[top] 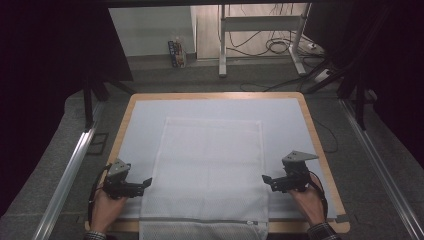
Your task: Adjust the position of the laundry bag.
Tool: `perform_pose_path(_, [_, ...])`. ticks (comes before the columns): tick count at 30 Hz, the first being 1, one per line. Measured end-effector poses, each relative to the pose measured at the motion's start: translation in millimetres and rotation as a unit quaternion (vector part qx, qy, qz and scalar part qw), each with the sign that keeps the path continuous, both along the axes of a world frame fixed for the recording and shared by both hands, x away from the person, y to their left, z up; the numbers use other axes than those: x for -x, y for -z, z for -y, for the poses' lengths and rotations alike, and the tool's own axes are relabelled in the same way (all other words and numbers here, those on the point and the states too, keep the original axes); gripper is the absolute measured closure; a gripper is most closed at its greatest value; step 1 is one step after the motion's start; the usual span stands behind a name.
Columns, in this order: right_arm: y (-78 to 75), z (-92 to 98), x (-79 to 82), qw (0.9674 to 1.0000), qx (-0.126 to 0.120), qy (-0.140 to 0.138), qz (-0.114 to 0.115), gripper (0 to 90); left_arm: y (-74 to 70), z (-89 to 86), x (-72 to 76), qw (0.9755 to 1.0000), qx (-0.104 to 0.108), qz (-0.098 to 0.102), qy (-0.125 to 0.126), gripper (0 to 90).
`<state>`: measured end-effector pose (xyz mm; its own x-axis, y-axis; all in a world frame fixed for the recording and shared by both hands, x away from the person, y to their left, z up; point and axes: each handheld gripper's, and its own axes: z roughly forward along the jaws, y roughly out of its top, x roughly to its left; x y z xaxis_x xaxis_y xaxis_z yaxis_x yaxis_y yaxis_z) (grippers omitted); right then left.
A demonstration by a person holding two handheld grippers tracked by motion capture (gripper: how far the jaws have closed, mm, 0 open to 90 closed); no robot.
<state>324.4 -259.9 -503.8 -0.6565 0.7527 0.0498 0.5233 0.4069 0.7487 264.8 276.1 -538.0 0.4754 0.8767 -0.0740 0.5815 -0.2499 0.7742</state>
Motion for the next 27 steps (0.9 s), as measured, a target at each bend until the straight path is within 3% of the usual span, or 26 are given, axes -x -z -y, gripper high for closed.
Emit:
perform_pose_path(5, [3.8, -0.9, -1.9, 0.9999, -0.005, -0.009, -0.012, 0.0, 0.4, 0.6, 0.1, 1.0000, -0.006, -0.006, 0.000, 0.0])
perform_pose_path(14, [6.3, -1.5, -4.0, 0.9999, -0.003, -0.007, -0.010, 0.0, -0.8, 7.9, -1.1, 0.9994, -0.023, -0.026, 0.002, 0.9])
perform_pose_path(22, [8.6, -2.6, -6.0, 0.9999, -0.003, 0.001, -0.017, 0.0, -2.9, 7.5, -2.1, 0.9995, -0.007, -0.030, -0.002, 1.2])
perform_pose_path(27, [8.6, -4.3, -6.6, 0.9998, -0.005, 0.002, -0.020, 0.1, -3.4, 11.3, -3.3, 0.9993, -0.025, -0.029, 0.000, 3.4])
